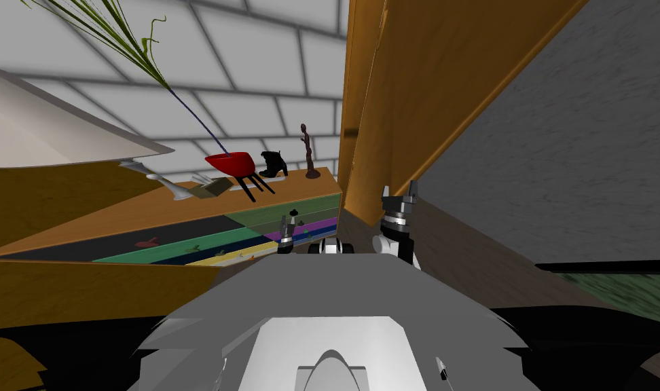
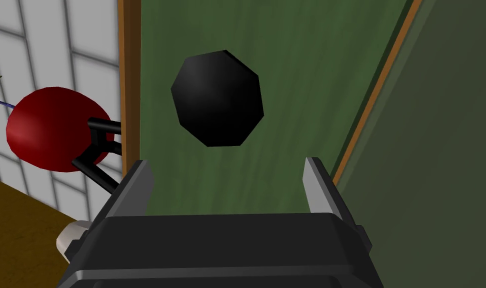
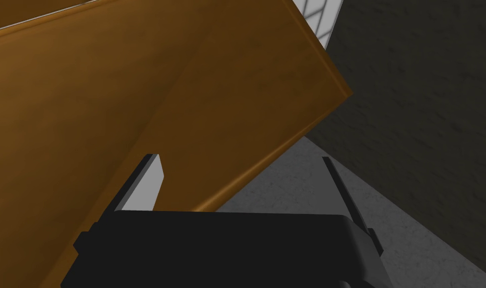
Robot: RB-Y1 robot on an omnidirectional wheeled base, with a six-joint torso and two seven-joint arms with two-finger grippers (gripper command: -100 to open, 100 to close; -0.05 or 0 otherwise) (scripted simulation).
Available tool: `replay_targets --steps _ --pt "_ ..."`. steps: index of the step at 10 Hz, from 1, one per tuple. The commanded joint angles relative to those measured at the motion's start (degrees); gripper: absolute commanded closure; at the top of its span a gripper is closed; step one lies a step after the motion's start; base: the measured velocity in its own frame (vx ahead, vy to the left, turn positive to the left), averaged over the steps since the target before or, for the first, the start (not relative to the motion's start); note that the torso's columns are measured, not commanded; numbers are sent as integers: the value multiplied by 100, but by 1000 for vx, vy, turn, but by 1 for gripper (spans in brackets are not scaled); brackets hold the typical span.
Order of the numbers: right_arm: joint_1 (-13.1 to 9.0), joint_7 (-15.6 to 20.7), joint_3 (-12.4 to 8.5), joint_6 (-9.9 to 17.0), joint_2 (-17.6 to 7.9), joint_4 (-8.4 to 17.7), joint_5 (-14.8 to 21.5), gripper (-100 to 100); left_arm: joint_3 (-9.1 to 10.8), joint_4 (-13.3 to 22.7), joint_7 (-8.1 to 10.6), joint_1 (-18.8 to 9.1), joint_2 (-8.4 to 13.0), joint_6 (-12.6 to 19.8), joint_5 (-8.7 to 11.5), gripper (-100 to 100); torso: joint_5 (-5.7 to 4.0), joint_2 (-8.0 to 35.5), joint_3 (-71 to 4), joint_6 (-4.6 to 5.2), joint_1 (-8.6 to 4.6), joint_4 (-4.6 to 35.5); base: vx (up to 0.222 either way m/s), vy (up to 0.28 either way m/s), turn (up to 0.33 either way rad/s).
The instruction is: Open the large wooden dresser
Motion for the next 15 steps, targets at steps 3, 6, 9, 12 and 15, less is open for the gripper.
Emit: replay_targets --steps 3,6,9,12,15 --pt "0 0 0 0 0 0 0 0 -6 385 14 -82 -78 -209 45 -100 3 -4 -2 0 8 -1 3 -52 12" --pt "0 0 -1 0 -1 0 0 0 58 212 28 -295 0 173 79 -100 3 0 0 0 11 0 -5 -14 14" --pt "0 0 -1 0 -1 0 0 0 77 204 27 -371 20 248 88 -100 1 -1 -1 0 5 -1 -4 -7 5" --pt "0 0 -1 0 -1 0 0 0 3 372 18 -115 -70 -165 51 100 8 -14 -8 4 18 -6 4 15 -21" --pt "0 0 -1 0 -1 0 0 0 40 194 15 -202 -37 204 88 -100 -4 9 5 -1 -3 6 -18 -14 21"
